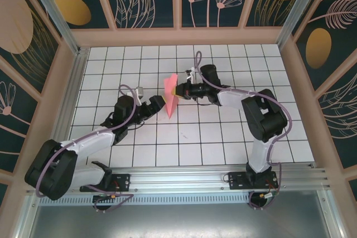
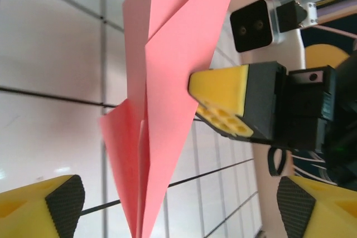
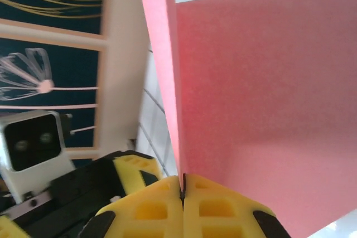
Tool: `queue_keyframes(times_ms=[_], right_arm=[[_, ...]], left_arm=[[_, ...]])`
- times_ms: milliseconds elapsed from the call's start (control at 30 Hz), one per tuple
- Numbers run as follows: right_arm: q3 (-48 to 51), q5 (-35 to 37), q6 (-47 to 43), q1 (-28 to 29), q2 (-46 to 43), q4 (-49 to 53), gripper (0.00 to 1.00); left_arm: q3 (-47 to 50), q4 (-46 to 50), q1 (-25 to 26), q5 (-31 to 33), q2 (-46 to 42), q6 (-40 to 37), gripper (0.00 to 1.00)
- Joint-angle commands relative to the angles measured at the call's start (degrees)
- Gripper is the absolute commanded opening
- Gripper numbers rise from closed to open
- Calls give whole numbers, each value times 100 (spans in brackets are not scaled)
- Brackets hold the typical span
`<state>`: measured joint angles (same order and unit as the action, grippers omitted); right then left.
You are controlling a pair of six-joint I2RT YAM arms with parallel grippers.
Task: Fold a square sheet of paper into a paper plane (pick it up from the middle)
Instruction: Turn over the paper at the center of the table.
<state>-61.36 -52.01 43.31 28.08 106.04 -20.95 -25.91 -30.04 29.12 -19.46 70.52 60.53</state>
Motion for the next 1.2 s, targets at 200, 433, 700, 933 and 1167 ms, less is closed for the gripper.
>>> queue_keyframes(times_ms=[200,433,700,933,1167], right_arm=[[-403,-1081,913,-208,-685,-1019,4],[-565,-1066,1136,-69,-701,-995,4],[-661,-1066,1350,76,-507,-1122,4],[-675,-1031,1289,76,-414,-995,5],[-666,-1015,1126,89,-401,-716,5]], left_arm=[[-176,-1115,-65,-438,-342,416,93],[-274,-1570,-62,-831,-3,552,78],[-241,-2018,-56,-1043,320,682,52],[-142,-2147,-58,-893,296,678,40],[-184,-2120,-58,-879,339,639,29]])
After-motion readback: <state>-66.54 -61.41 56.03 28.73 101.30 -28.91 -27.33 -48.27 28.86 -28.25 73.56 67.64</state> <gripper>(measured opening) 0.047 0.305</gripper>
